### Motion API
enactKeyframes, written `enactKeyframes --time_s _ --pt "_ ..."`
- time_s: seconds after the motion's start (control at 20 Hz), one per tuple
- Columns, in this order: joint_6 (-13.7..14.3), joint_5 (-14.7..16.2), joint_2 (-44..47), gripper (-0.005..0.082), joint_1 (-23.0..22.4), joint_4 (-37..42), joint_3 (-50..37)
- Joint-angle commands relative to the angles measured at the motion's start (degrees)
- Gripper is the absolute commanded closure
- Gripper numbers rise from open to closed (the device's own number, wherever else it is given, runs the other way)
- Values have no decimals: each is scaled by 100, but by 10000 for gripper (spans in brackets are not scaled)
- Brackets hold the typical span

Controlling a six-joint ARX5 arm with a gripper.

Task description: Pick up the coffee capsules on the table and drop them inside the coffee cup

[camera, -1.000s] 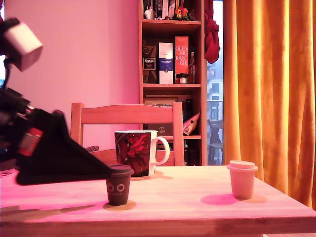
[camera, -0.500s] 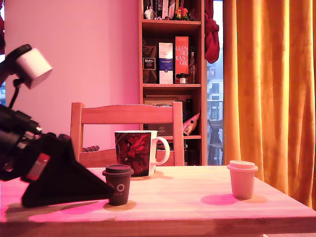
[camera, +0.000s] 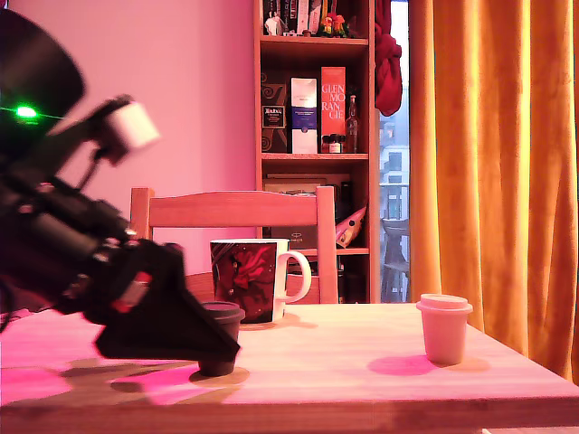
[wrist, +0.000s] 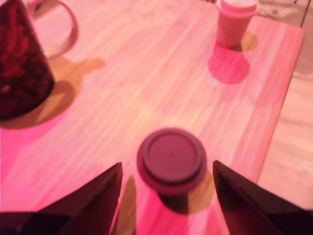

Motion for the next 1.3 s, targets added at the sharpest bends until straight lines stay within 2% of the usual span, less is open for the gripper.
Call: enactKeyframes --time_s 0.0,0.15,0.6,0.65,0.8,0.85,1.25 --pt "50 24 155 239 13 -92 66" --pt "42 48 208 270 13 -205 96" --pt "37 37 205 275 13 -374 107" --pt "39 37 208 315 13 -396 107" --pt "42 17 208 606 13 -420 107" --pt "39 20 208 653 13 -415 107" --pt "35 28 188 660 13 -400 188"
